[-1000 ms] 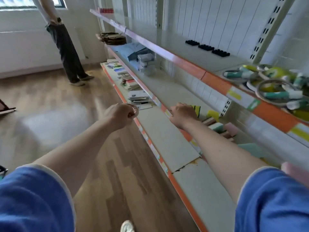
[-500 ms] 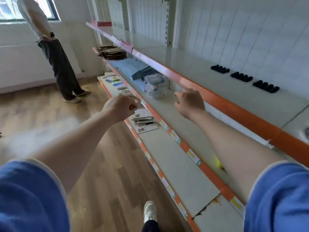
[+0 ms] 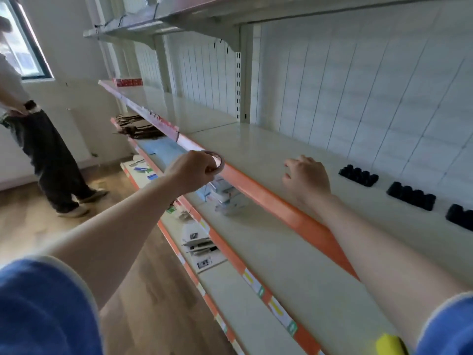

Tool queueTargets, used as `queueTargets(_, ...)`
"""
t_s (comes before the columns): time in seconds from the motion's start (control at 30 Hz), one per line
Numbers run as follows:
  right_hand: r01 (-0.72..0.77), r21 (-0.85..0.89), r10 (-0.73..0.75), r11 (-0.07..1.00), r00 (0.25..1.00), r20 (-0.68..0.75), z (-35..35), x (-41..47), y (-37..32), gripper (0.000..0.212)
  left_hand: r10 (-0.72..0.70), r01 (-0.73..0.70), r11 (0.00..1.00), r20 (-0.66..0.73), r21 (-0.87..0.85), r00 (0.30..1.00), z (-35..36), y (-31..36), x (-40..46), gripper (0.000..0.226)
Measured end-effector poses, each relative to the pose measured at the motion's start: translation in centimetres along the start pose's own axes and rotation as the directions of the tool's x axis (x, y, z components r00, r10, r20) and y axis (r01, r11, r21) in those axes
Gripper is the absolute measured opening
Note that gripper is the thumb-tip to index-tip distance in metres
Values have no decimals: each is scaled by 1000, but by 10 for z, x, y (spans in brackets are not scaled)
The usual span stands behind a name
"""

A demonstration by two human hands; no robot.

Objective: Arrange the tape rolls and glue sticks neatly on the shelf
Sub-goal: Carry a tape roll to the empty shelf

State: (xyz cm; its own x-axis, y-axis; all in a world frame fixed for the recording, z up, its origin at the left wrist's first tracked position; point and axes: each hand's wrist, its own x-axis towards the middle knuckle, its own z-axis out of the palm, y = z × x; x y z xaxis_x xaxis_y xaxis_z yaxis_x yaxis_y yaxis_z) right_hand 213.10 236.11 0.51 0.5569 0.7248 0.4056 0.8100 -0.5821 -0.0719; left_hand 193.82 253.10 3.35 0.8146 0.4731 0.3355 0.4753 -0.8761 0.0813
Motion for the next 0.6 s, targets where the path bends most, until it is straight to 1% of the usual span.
queueTargets(0.13, -64, -31, 66, 997, 997, 49, 13, 34, 14, 34, 79, -79, 997, 8, -4, 997, 20, -14, 66, 19)
queueTargets(0.33, -185, -90, 191, 979, 979, 66, 43, 85, 8, 34, 202, -200, 978, 29, -61, 979, 56, -35, 153, 17)
queueTargets(0.47, -270, -136, 277, 953, 960, 34, 67, 126, -6, 32, 316, -308, 943, 50, -128, 947, 80, -67, 215, 12)
queueTargets(0.6, -388, -140, 390, 911, 921, -10, 85, 165, -22, 34, 406, -391, 902, 55, -181, 912, 100, -103, 276, 10)
